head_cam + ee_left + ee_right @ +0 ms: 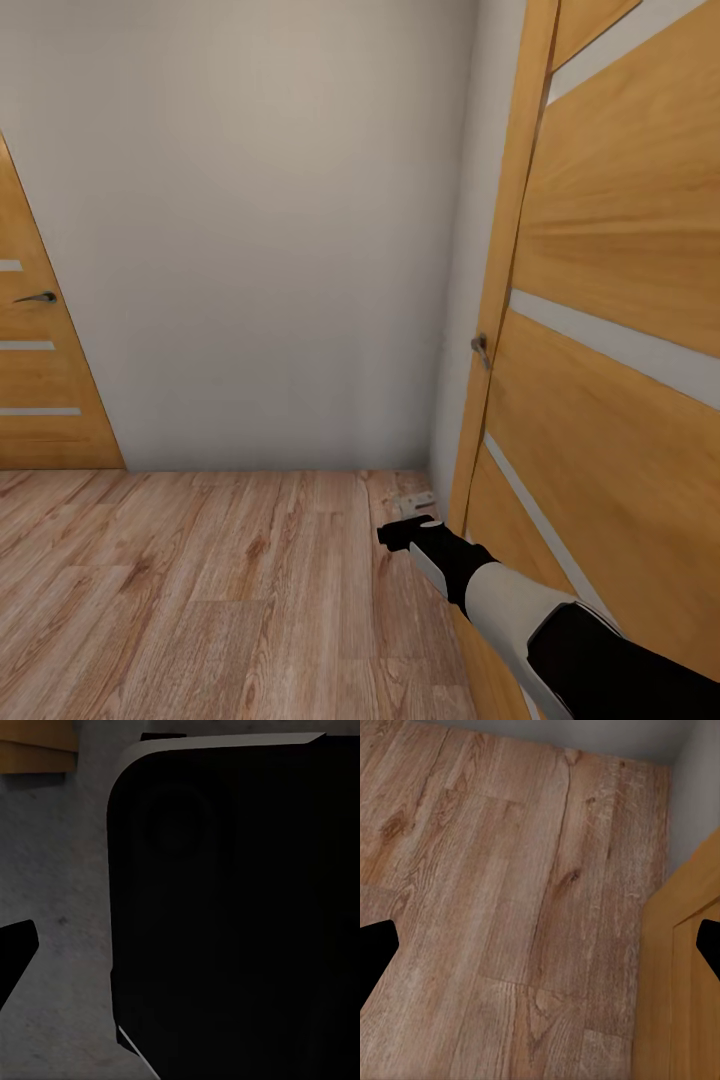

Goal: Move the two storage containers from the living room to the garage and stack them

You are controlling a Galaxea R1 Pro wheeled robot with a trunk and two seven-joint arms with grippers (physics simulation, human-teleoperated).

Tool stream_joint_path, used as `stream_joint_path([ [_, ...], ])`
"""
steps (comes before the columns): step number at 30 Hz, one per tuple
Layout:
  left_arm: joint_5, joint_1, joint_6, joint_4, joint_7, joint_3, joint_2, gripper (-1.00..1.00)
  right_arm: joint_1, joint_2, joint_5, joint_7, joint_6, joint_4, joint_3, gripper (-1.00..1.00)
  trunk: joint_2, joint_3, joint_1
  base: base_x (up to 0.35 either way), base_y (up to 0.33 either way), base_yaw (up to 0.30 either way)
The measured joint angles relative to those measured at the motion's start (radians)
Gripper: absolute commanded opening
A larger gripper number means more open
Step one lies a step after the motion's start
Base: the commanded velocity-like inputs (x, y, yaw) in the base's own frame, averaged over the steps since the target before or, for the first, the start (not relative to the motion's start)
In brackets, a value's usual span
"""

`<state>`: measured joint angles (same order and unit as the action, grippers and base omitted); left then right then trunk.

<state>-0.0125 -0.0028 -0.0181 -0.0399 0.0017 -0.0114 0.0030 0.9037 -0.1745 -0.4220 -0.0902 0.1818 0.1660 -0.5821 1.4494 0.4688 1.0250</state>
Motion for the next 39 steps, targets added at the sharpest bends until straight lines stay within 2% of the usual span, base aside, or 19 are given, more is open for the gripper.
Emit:
stream_joint_path([
  [10,0.0,0.0,0.0,0.0,0.0,0.0,0.0,1.0,-0.008,0.0,-0.001,-0.001,-0.001,-0.024,-0.003,1.0,0.0,0.0,0.0,0.0,0.0,0.0],
  [17,0.0,0.0,0.0,0.0,0.0,0.0,0.0,1.0,-0.023,0.0,0.0,-0.003,-0.051,-0.161,-0.001,1.0,0.0,0.0,0.0,0.0,0.0,0.0],
  [20,0.0,0.0,0.0,0.0,0.0,0.0,0.0,1.0,-0.048,0.001,-0.001,-0.004,-0.074,-0.18,-0.001,1.0,0.0,0.0,0.0,0.0,0.0,0.0],
  [30,0.0,0.0,0.0,0.0,0.0,0.0,0.0,1.0,-0.204,0.001,0.002,-0.005,-0.111,-0.195,-0.003,1.0,0.0,0.0,0.0,0.0,0.0,0.0],
  [33,-0.002,0.0,0.0,0.0,0.001,-0.001,0.001,1.0,-0.257,0.001,0.036,-0.008,-0.127,-0.195,-0.004,1.0,0.0,0.0,0.0,0.0,0.0,0.0],
  [34,-0.002,0.0,0.0,0.0,0.001,-0.001,0.001,1.0,-0.284,0.001,0.066,-0.011,-0.14,-0.195,-0.004,1.0,0.0,0.0,0.0,0.0,0.0,0.0],
  [35,-0.004,0.0,0.0,0.0,0.001,-0.001,0.001,1.0,-0.335,0.007,0.105,-0.014,-0.169,-0.195,-0.004,1.0,0.0,0.0,0.0,0.0,0.0,0.0],
  [38,-0.004,0.0,-0.001,0.0,0.001,-0.001,0.001,1.0,-0.383,0.022,0.119,-0.015,-0.185,-0.195,-0.004,1.0,0.0,0.0,0.0,0.0,0.0,0.0],
  [39,-0.004,0.0,-0.001,0.0,0.001,-0.001,0.001,1.0,-0.431,0.046,0.124,-0.01,-0.205,-0.193,-0.003,1.0,0.0,0.0,0.0,0.0,0.0,0.0],
])
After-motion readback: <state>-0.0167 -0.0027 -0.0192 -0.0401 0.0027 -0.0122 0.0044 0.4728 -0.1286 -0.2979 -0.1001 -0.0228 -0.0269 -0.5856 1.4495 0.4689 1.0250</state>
